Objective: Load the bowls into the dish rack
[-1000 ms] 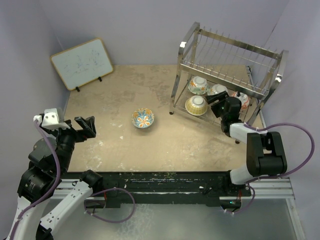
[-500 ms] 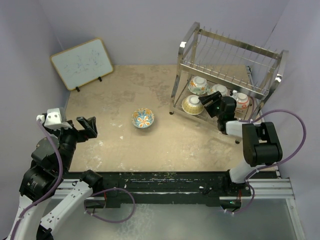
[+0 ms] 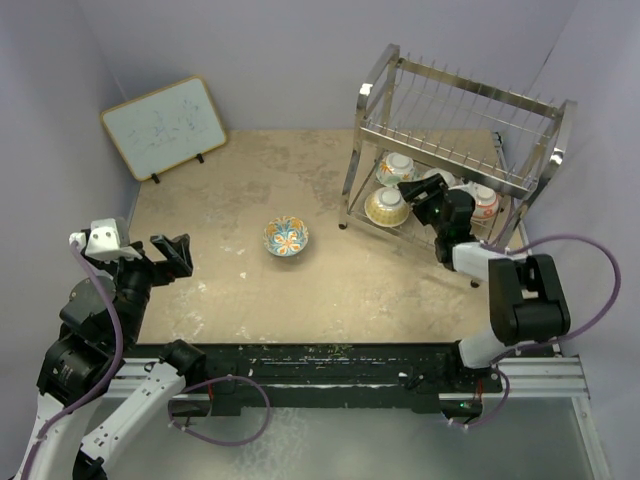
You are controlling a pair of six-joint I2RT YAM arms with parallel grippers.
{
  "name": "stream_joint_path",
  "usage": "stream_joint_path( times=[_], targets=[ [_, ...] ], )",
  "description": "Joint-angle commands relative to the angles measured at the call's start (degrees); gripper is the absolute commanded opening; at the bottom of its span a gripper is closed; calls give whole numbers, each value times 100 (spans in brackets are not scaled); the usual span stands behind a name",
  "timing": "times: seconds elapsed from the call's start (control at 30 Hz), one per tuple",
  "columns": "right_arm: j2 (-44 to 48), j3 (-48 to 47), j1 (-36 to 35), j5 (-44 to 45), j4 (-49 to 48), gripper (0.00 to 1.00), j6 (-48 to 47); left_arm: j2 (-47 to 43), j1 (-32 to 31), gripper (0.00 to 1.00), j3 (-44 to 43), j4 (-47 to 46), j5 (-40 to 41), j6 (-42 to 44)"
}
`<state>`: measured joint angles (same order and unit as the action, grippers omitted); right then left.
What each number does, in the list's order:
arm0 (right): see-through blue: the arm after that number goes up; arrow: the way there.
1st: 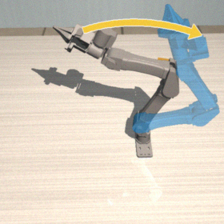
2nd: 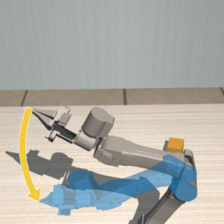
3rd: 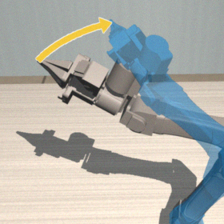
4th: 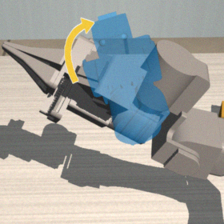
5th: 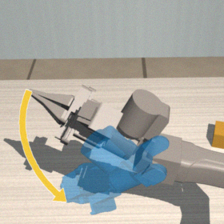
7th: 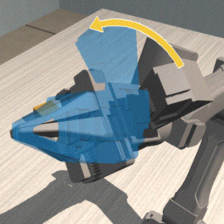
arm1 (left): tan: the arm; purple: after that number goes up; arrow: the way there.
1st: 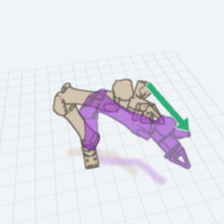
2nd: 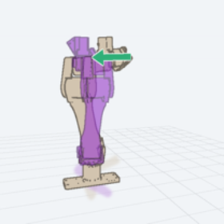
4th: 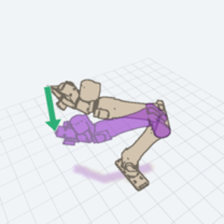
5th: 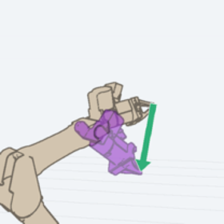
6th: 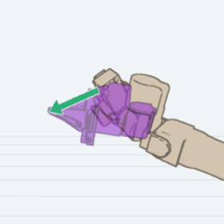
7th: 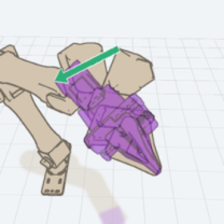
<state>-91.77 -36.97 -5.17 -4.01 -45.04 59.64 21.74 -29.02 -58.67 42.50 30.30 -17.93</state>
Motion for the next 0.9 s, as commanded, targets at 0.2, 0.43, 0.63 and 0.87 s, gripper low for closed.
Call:
stream_joint_path(
  times=[0.2, 0.43, 0.63, 0.87],
  targets=[
    [1564, -398, -360, 1341, 1671, 74, -1293, 34, -27, 99, 77, -309, -80, -26],
    [1246, -864, -929, 1174, 1786, 74, -1811, 51, -25, 99, 66, -331, -141, -41],
    [831, -1073, -1274, 873, 1376, 74, -1861, -22, -32, 99, 15, -244, -40, 22],
    [137, -1382, -1474, 560, 1023, 74, -1727, -105, -26, 99, 48, -176, 60, 66]
  ],
)
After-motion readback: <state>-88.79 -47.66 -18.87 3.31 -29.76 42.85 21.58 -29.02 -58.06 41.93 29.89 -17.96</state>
